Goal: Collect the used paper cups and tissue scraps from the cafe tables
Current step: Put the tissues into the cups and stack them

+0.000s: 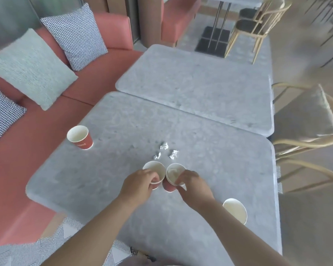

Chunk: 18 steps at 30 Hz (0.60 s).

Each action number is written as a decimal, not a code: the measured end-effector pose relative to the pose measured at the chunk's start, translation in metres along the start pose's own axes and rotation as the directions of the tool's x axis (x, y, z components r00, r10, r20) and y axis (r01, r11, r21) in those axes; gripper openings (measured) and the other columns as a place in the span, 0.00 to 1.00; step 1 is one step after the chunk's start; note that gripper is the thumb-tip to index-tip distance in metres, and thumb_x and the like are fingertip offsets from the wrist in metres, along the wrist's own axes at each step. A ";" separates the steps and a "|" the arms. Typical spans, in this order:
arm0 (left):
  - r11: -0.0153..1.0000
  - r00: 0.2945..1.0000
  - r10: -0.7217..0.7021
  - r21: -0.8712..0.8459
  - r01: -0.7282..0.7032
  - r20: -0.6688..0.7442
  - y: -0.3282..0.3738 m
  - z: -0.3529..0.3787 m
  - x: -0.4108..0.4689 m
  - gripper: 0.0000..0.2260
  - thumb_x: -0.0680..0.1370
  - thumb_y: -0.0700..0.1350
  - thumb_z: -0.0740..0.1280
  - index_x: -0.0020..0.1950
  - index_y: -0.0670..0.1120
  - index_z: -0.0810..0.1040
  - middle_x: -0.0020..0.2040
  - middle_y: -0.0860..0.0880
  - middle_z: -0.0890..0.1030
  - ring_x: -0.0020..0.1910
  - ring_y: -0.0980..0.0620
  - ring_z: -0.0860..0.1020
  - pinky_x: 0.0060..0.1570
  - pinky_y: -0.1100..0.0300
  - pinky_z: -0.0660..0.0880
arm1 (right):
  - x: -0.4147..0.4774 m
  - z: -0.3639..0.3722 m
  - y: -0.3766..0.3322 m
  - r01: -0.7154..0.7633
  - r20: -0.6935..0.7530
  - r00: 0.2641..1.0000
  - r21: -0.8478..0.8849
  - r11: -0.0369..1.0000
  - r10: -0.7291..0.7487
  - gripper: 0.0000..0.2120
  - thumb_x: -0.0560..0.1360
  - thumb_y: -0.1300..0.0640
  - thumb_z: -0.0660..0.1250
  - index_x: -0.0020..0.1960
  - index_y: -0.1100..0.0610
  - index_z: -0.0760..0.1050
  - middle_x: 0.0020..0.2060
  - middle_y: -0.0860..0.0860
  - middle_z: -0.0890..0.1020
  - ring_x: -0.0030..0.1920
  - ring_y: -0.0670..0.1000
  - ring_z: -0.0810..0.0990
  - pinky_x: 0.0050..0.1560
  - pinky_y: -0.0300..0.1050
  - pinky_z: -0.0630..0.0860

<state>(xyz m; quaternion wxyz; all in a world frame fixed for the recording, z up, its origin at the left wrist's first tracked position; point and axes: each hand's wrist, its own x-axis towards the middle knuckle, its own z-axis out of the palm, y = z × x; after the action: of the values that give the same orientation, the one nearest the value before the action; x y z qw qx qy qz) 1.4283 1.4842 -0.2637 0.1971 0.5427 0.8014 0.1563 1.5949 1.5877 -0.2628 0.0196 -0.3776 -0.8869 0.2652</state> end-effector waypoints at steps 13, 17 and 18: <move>1.000 1.000 -0.016 0.011 0.016 0.001 -0.002 0.016 -0.012 0.10 0.70 0.45 0.68 0.51 0.52 0.76 0.51 0.54 0.80 0.51 0.49 0.77 0.43 0.57 0.74 | -0.004 0.024 0.012 0.048 0.051 0.998 -0.003 0.999 -0.048 0.08 0.72 0.49 0.67 0.50 0.48 0.78 0.55 0.44 0.77 0.55 0.49 0.73 0.44 0.42 0.73; 0.994 0.992 -0.076 -0.081 0.069 -0.096 -0.005 0.009 -0.016 0.08 0.70 0.47 0.68 0.48 0.54 0.77 0.46 0.58 0.79 0.48 0.54 0.76 0.42 0.61 0.72 | 0.003 0.022 0.007 0.064 -0.010 0.998 0.032 0.997 -0.064 0.09 0.72 0.43 0.66 0.46 0.47 0.78 0.54 0.41 0.77 0.52 0.48 0.74 0.42 0.42 0.74; 0.992 0.990 -0.090 -0.101 0.079 -0.108 -0.006 0.006 -0.015 0.07 0.71 0.47 0.68 0.48 0.54 0.77 0.45 0.58 0.79 0.46 0.55 0.76 0.42 0.61 0.73 | 0.005 0.021 0.006 0.059 -0.014 0.998 0.037 0.998 -0.059 0.10 0.72 0.43 0.65 0.47 0.48 0.78 0.54 0.42 0.78 0.52 0.49 0.74 0.42 0.42 0.73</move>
<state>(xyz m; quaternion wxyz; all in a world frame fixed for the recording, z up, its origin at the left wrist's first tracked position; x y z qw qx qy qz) 1.4318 1.4684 -0.2699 0.1841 0.4882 0.8251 0.2166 1.5906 1.5854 -0.2845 0.0402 -0.3526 -0.8925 0.2784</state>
